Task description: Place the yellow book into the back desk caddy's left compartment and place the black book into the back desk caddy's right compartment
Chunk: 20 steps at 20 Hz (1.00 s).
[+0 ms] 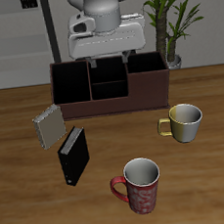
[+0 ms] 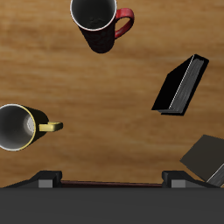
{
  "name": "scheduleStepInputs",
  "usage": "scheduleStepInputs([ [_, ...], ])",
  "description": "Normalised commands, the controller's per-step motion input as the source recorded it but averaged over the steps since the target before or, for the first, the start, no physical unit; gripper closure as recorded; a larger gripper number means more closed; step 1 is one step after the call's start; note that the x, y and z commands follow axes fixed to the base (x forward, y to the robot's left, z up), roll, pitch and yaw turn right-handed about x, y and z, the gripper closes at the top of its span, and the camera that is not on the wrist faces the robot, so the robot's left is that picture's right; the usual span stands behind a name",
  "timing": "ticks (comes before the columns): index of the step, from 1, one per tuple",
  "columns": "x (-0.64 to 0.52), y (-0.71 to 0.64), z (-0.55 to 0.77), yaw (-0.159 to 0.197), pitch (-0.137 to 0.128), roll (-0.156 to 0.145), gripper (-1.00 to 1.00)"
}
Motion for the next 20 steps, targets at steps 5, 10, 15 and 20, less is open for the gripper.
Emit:
scheduleStepInputs([
  [5, -0.06, -0.12, 0.06, -0.037, 0.001, -0.018, -1.0],
  [10, 0.01, -0.12, 0.02, 0.019, -0.01, -0.031, -1.0],
  [15, 0.14, -0.37, -0.08, -0.034, 0.028, -0.016, -1.0],
  [20, 0.06, -0.63, -0.09, -0.026, 0.024, 0.002, -1.0],
])
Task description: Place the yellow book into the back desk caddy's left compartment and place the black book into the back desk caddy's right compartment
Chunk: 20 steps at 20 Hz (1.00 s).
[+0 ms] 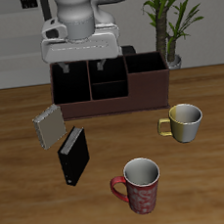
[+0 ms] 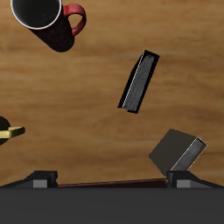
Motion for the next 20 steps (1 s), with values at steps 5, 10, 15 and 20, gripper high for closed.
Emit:
scheduleStepInputs([
  [5, -0.01, -0.54, 0.0, -0.012, -0.01, -0.017, -1.0],
  [10, 0.0, -0.68, 0.01, -0.007, -0.022, -0.021, -1.0],
  [15, -0.01, -0.47, -0.04, -0.038, -0.001, -0.026, -1.0],
  [20, -0.17, -0.44, 0.03, -0.044, -0.071, -0.022, -1.0],
])
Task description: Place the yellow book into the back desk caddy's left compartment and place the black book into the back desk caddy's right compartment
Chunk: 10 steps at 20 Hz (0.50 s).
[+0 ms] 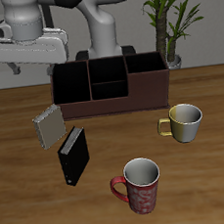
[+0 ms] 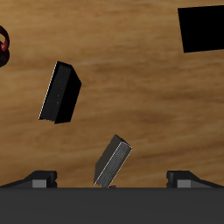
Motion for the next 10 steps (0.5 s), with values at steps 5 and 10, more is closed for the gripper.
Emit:
scheduleStepInputs([
  [5, -0.15, -0.3, -0.16, -0.101, -0.024, 0.009, -1.0],
  [10, -0.04, 0.02, -0.2, -0.024, -0.011, -0.012, -1.0],
])
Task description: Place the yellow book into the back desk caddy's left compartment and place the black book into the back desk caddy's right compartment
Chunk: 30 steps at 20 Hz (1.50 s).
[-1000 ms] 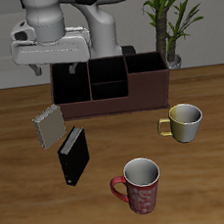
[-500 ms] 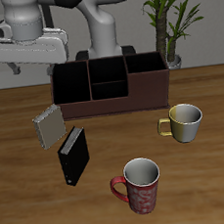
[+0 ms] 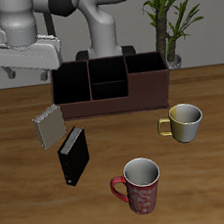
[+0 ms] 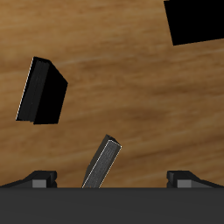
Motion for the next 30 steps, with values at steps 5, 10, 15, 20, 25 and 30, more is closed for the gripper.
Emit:
scheduleStepInputs([
  [5, -0.03, 0.12, -0.16, -0.051, -0.034, 0.028, -1.0],
  [10, -0.04, 0.0, -0.23, -0.079, -0.017, 0.004, -1.0],
  [15, -0.01, -0.12, -0.25, -0.086, 0.003, 0.002, -1.0],
  [20, -0.12, -0.07, -0.23, -0.101, -0.005, -0.024, -1.0],
  [25, -0.12, 0.1, -0.27, -0.037, 0.006, 0.026, -1.0],
  [30, 0.02, 0.07, -0.18, -0.042, 0.016, -0.004, -1.0],
])
